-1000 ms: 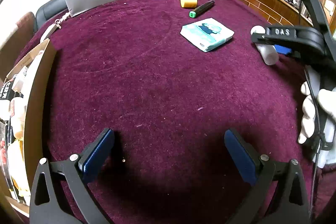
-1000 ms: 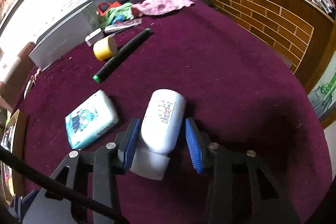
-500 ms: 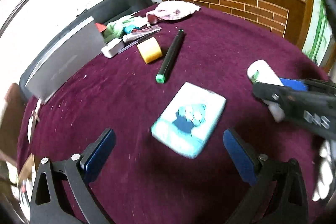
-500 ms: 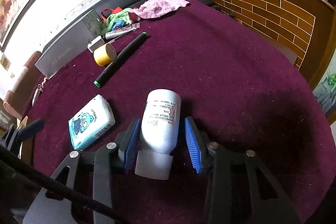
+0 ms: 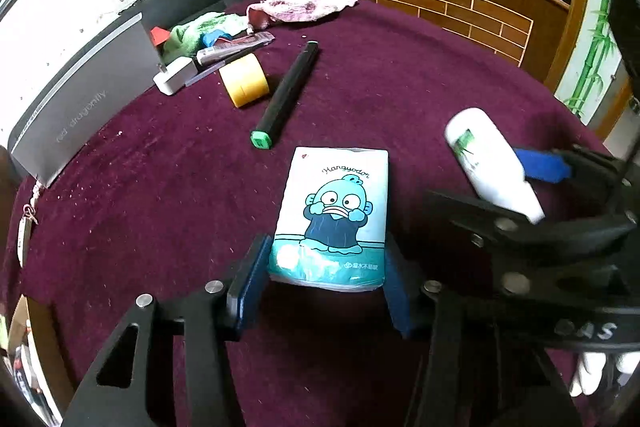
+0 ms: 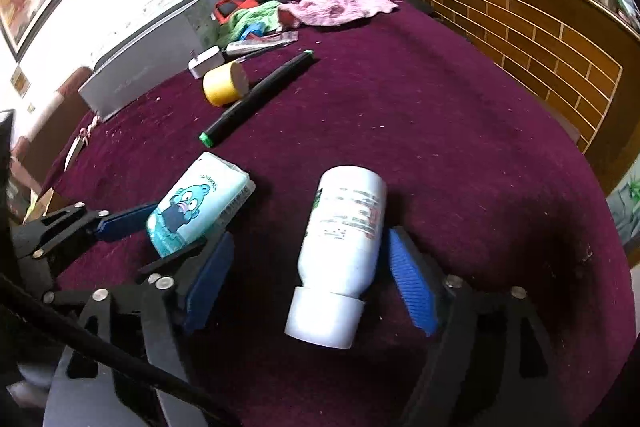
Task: Organize objects
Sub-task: 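Grasp the white bottle with the right tool while the left tool grasps the tissue pack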
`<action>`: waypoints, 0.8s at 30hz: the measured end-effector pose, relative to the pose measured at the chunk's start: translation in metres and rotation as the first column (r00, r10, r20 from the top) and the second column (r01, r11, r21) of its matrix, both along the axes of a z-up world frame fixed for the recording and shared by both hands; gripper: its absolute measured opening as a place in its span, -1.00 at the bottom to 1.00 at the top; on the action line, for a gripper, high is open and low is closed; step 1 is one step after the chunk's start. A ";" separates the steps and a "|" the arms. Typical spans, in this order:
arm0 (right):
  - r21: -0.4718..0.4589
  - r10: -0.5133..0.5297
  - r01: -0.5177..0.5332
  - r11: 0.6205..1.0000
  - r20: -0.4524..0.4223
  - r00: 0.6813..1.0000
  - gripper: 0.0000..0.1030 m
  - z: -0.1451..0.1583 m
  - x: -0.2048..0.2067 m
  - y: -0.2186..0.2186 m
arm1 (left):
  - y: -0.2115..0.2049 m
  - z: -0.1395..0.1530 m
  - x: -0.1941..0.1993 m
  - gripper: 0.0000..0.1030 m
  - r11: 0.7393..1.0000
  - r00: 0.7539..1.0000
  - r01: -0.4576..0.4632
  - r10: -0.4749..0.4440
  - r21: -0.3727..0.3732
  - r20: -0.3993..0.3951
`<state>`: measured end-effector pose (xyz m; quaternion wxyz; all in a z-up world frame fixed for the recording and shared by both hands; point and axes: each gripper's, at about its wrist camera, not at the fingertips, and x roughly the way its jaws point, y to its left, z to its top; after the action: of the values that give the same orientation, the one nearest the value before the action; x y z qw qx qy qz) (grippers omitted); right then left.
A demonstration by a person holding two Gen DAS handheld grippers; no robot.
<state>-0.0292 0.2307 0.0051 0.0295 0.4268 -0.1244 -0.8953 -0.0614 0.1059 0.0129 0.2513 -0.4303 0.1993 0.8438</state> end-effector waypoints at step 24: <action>-0.322 -0.051 0.048 0.946 -0.001 0.999 0.55 -0.001 0.001 0.038 | 0.004 0.007 -0.002 -0.17 0.995 0.998 -0.056 0.053 0.088 0.028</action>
<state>-0.0280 0.2691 0.0046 0.0767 0.4090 -0.2793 -0.8653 -0.0634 0.1097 0.0196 0.2495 -0.4346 0.1467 0.8528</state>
